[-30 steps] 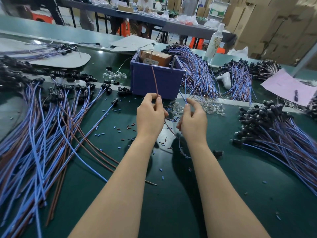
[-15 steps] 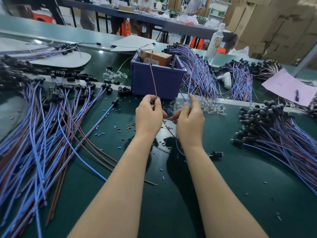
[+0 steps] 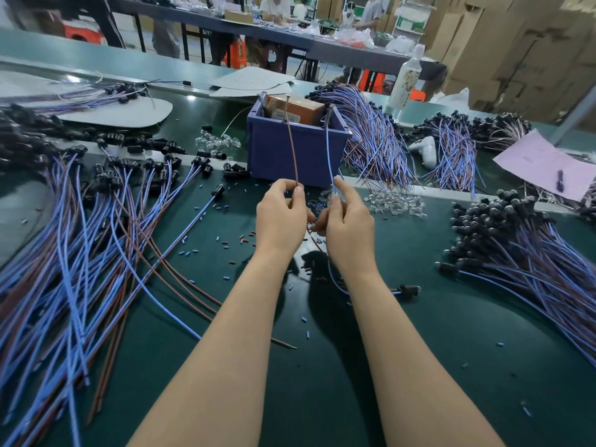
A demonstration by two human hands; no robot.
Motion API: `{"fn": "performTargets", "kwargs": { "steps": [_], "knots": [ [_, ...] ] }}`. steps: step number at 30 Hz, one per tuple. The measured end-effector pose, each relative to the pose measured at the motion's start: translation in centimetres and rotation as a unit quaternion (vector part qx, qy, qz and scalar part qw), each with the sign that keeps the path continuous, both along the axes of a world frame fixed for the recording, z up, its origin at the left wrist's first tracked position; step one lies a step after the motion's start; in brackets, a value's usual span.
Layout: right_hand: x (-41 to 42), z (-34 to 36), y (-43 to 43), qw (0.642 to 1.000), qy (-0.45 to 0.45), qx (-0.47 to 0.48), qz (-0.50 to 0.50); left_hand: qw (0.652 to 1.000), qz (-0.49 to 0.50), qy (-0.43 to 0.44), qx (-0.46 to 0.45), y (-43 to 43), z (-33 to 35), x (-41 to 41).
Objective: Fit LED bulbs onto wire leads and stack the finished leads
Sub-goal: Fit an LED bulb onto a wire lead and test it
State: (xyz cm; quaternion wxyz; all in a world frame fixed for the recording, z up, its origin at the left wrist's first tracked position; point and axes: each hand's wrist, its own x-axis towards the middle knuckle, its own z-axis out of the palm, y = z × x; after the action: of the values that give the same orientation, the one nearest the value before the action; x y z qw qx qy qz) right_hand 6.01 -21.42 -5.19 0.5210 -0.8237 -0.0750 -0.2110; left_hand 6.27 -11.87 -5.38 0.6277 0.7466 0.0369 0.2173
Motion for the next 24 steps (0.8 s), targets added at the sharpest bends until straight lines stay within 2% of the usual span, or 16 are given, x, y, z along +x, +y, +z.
{"fn": "performTargets", "kwargs": {
  "steps": [9, 24],
  "knots": [
    [0.21, -0.12, 0.07, 1.0, 0.001, -0.004, -0.006, 1.0, -0.009, 0.017, -0.02, 0.17, -0.09, 0.25],
    [0.65, -0.36, -0.01, 1.0, -0.002, -0.012, -0.013, 1.0, 0.001, 0.003, 0.01, -0.2, 0.0, -0.03]
  ]
}}
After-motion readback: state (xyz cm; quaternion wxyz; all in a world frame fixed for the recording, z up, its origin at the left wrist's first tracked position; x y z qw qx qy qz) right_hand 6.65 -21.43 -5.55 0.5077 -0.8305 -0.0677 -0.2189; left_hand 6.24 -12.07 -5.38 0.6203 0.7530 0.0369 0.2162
